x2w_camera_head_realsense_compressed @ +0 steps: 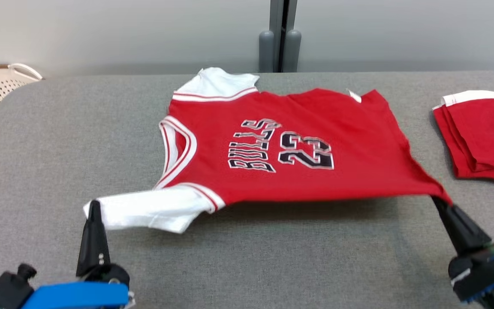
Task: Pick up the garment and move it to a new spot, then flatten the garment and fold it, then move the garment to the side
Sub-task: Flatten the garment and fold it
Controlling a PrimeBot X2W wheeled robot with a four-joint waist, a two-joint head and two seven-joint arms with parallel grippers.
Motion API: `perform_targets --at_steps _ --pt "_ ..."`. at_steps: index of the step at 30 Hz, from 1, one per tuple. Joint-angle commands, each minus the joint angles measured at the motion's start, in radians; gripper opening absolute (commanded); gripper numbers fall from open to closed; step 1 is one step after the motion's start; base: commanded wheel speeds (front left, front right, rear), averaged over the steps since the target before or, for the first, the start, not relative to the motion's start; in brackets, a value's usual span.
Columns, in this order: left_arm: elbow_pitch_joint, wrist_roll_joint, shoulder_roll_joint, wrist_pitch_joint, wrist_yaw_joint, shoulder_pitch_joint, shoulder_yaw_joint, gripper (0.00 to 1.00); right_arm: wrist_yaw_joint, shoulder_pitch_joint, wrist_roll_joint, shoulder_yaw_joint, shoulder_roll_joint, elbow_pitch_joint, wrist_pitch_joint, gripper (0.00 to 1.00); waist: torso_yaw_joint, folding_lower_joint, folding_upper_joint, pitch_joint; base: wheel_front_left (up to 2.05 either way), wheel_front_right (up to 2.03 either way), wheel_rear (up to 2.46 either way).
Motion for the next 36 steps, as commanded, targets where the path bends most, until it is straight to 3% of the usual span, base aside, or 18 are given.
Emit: perform_targets --at_steps 1,5,11,16,26,34,35,36 --pt "-0.029 0.008 -0.008 -0.005 0.009 0.043 0.020 0.00 0.000 0.058 -0.010 -0.022 0.009 -0.014 -0.005 0.00 -0.001 0.0003 0.0005 -0.005 0.00 0.00 0.00" --pt "-0.096 0.037 -0.037 -0.005 0.027 0.143 0.031 0.00 0.000 0.166 -0.029 -0.060 0.014 -0.057 -0.005 0.00 0.002 0.0003 0.0005 -0.005 0.00 0.00 0.00" --pt "-0.113 0.057 -0.069 -0.006 0.048 0.154 0.017 0.00 0.000 0.209 -0.038 -0.070 0.021 -0.083 -0.005 0.00 0.009 0.0003 0.0005 0.023 0.00 0.00 0.00" --pt "-0.053 0.062 -0.103 0.008 0.081 0.034 -0.015 0.00 0.000 0.148 -0.010 -0.060 0.034 -0.063 0.011 0.00 0.030 0.0003 0.0005 0.071 0.00 0.00 0.00" --pt "0.163 0.034 -0.139 0.018 0.094 -0.294 -0.054 0.00 0.000 -0.045 0.019 -0.054 0.042 0.038 0.038 0.00 0.048 0.0003 0.0005 0.167 0.00 0.00 0.00" --pt "0.330 0.032 -0.148 0.010 0.067 -0.501 -0.078 0.00 0.000 -0.175 0.020 -0.020 0.043 0.118 0.037 0.00 0.043 0.0003 0.0005 0.222 0.00 0.00 0.00" --pt "0.348 0.032 -0.148 0.012 0.061 -0.516 -0.084 0.11 0.000 -0.186 0.020 -0.015 0.045 0.126 0.033 0.10 0.041 0.0003 0.0005 0.226 0.00 0.00 0.00" --pt "0.365 0.030 -0.149 0.018 0.060 -0.529 -0.092 0.62 0.000 -0.195 0.020 -0.011 0.047 0.134 0.029 0.40 0.040 0.0003 0.0005 0.228 0.00 0.00 0.00"
